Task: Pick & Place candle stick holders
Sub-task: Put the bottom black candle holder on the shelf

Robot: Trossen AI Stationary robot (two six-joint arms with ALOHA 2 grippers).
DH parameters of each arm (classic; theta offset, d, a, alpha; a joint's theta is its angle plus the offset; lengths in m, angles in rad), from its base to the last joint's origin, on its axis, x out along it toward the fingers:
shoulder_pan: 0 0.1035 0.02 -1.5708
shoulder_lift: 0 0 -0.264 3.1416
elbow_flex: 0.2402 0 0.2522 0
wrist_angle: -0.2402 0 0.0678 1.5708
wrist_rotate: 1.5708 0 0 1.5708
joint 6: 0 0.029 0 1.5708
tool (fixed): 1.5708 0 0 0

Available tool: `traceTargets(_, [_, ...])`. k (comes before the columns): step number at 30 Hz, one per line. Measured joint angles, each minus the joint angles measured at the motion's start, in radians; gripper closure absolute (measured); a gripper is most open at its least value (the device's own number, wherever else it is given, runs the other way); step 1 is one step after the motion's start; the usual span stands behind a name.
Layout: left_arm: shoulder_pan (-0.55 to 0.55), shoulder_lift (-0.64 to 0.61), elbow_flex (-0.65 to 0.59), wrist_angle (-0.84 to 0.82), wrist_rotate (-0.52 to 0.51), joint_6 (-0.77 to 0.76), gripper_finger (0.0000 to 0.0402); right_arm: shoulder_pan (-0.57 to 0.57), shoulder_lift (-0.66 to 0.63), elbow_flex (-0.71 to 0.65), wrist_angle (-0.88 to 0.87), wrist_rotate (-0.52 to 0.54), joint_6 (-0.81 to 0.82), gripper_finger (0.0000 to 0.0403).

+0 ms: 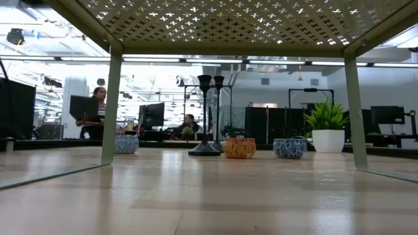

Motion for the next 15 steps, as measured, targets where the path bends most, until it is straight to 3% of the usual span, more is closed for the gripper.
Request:
traceTargets(7, [-0.266,0.099,0.0,0.004,-0.064,-0.238,0.0389,0.0,-0.011,-0.001,0.054,-0.025,0.0,0.0219])
traceTargets(15, [-0.539,0.293,0.027,0.1,-0.438,-0.24,0.0389,0.0,-0.023,-0.001,0.054,-0.024,0.0,0.0219])
